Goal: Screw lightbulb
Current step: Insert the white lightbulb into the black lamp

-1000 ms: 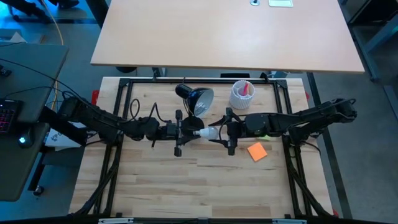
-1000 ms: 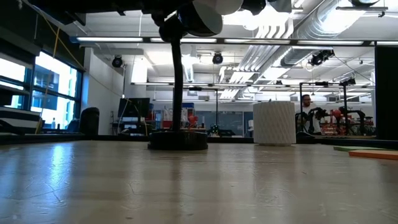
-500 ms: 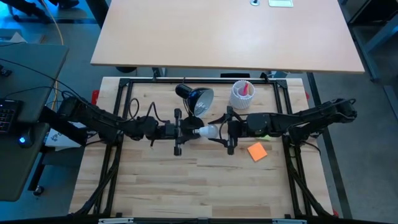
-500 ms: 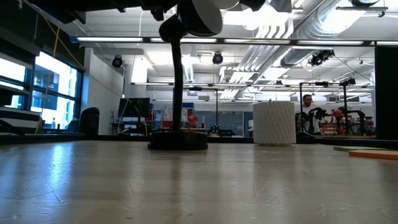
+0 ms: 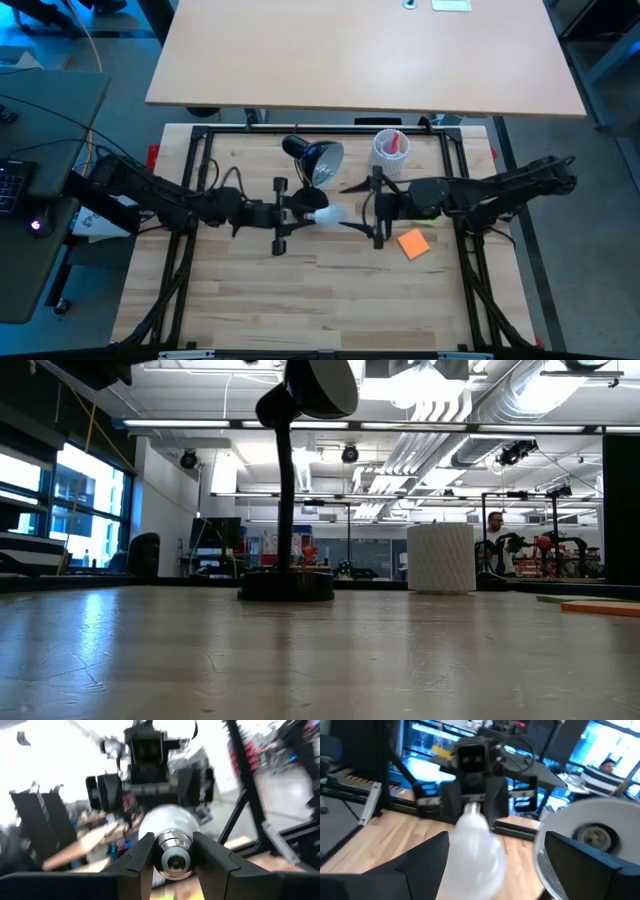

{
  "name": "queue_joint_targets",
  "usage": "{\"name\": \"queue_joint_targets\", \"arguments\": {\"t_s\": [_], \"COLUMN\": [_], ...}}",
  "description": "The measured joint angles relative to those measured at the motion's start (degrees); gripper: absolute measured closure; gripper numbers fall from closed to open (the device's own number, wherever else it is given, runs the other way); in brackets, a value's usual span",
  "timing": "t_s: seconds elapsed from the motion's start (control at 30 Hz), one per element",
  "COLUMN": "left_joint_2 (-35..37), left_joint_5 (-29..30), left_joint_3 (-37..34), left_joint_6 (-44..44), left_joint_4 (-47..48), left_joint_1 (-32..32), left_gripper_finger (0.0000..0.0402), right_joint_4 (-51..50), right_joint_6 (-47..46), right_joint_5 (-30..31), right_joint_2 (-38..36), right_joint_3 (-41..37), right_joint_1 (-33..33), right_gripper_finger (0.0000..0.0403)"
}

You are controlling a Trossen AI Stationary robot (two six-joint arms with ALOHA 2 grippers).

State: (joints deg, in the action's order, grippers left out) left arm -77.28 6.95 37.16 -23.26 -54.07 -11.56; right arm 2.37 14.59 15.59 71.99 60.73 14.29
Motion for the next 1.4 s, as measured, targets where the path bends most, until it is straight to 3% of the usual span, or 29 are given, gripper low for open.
{"name": "queue_joint_targets", "arguments": {"t_s": [0.13, 0.33, 0.43, 0.57, 0.83, 1.4], "left_joint_2": [5.0, 12.6, 14.3, 14.0, 13.8, 13.8], "left_joint_5": [-4.7, -8.2, -8.5, -8.6, -8.2, -8.0], "left_joint_3": [-3.3, -10.4, -11.6, -12.1, -12.1, -12.1], "left_joint_6": [-1.9, -1.4, 0.2, 0.5, 0.6, 0.6], "left_joint_4": [-3.6, -9.4, -10.9, -10.2, -10.7, -10.3], "left_joint_1": [-0.4, -0.1, -0.1, -0.1, -0.1, -0.1], "left_gripper_finger": [0.0293, 0.0293, 0.0293, 0.0293, 0.0293, 0.029], "right_joint_4": [2.4, 28.3, 35.6, 34.0, 31.2, 27.1], "right_joint_6": [2.3, 5.9, 8.9, 16.7, 21.3, 23.0], "right_joint_5": [1.3, -2.8, -6.3, -6.6, -4.8, -2.0], "right_joint_2": [-1.1, 2.5, 6.4, 11.1, 15.9, 21.2], "right_joint_3": [-2.6, -10.3, -10.2, -5.8, 1.6, 8.0], "right_joint_1": [2.7, 2.6, 1.0, -0.6, -0.7, -0.7], "right_gripper_finger": [0.0077, 0.0077, 0.0077, 0.0077, 0.0077, 0.0085]}}
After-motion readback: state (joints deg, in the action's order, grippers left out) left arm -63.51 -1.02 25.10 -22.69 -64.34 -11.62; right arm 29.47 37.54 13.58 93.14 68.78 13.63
